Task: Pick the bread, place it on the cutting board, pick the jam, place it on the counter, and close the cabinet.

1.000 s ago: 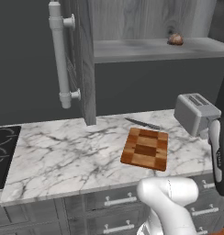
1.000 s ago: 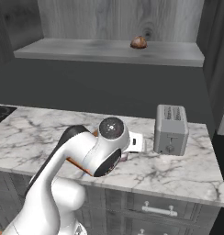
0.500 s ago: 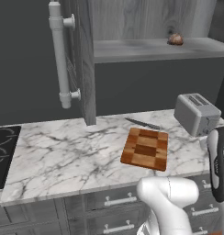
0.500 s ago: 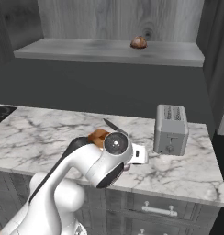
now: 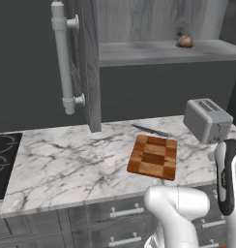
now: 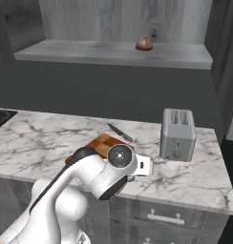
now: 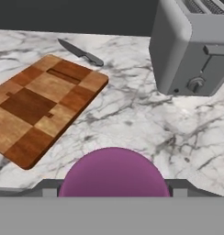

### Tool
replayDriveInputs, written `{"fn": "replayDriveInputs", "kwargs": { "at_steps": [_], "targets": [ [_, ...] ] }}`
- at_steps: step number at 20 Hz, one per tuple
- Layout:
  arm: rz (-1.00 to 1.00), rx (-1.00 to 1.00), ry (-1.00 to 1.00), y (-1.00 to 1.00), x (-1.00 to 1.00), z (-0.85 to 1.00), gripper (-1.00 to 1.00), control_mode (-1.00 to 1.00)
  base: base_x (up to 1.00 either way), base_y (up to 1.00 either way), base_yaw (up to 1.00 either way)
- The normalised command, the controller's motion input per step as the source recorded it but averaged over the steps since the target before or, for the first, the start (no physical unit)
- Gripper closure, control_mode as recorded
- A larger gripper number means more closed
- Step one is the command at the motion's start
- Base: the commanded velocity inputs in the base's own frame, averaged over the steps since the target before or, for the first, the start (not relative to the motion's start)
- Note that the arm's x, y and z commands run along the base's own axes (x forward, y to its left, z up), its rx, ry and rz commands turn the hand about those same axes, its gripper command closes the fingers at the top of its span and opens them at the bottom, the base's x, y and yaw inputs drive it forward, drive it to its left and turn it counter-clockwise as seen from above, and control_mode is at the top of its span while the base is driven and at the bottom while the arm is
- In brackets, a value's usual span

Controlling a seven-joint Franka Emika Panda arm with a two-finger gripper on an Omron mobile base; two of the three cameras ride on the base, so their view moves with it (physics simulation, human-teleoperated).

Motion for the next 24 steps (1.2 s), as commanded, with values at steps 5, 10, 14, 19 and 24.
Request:
{"fn": "replayDriveInputs", "kwargs": {
  "at_steps": [5,10,14,19,24],
  "targets": [
    [0.00,0.00,0.00,0.00,0.09,-0.13,1.00,-1.00,0.00,0.00,0.00],
    [0.00,0.00,0.00,0.00,0.21,-0.09,1.00,-1.00,0.00,0.00,0.00],
    [0.00,0.00,0.00,-0.04,0.18,-0.10,1.00,-1.00,0.00,0.00,0.00],
    [0.00,0.00,0.00,-0.08,0.11,-0.13,1.00,-1.00,0.00,0.00,0.00],
    [0.00,0.00,0.00,-0.09,0.11,-0.14,1.00,-1.00,0.00,0.00,0.00]
  ]
}}
